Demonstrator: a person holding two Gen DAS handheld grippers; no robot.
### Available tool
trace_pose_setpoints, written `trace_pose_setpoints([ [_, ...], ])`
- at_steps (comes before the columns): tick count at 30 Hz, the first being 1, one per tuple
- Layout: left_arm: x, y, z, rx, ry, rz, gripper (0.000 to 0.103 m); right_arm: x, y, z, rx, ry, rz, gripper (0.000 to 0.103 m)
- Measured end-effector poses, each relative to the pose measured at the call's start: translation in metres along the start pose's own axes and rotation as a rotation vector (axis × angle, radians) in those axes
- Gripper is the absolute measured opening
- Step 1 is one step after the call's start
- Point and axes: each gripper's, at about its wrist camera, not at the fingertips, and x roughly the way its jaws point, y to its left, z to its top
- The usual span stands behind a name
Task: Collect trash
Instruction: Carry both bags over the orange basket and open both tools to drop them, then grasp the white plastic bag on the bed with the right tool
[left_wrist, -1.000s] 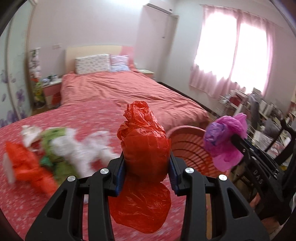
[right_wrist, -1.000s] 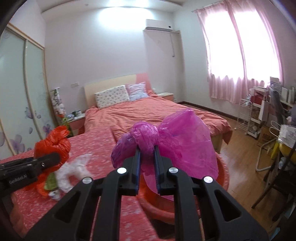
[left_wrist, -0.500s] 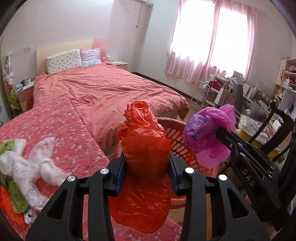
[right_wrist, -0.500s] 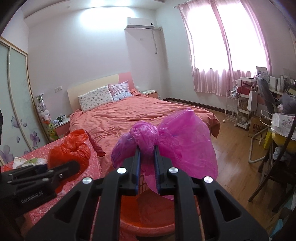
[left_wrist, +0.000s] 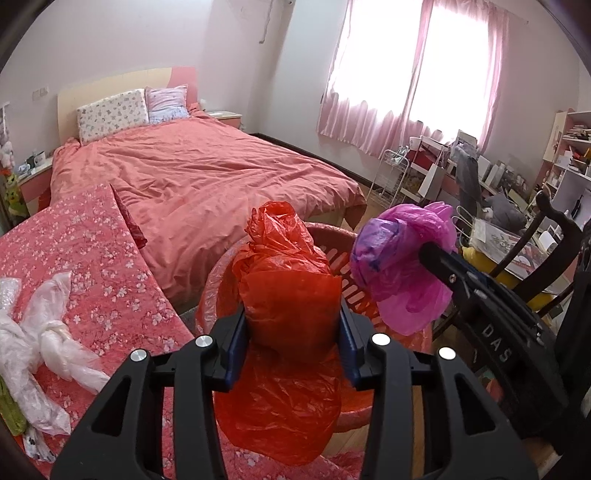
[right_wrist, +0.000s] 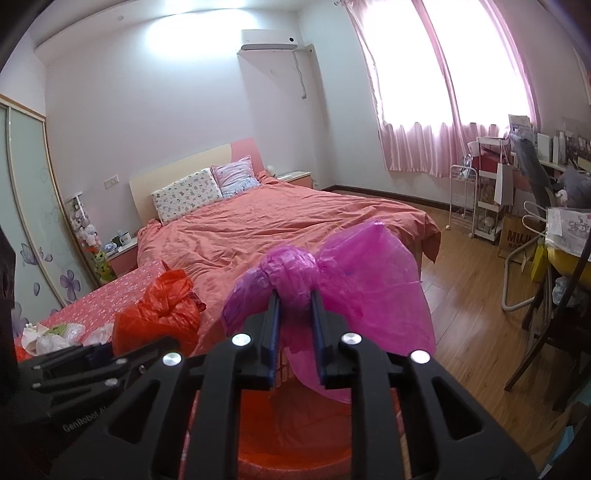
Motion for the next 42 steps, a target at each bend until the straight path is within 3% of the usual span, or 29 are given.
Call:
trace_pose_setpoints([
  [3,0.006,0.003,-0.002,-0.009,0.02,0.011,0.054,0.007,-0.003,-0.001,0.018,0.015,0.01,0.024],
  [7,0.011,0.01,-0.005,-0.022,0.039,0.03,0.067,0.01,-0.009,-0.004,0.037,0.026,0.004,0.038],
  [11,0.007,0.019,-0.009,-0.037,0.051,0.072,0.069,0.005,-0.008,-0.007,0.022,0.022,-0.018,0.049],
  [21,-0.043,0.06,-0.026,-0.052,0.007,0.249,0.076,-0.008,0.022,-0.009,-0.049,0.033,0.016,0.052],
  [33,-0.141,0.171,-0.065,-0.282,-0.032,0.469,0.079,-0.005,0.144,-0.036,-0.187,0.16,0.23,0.052],
  [42,-0.225,0.247,-0.095,-0.426,-0.123,0.633,0.082,0.024,0.232,-0.058,-0.26,0.27,0.344,0.049],
])
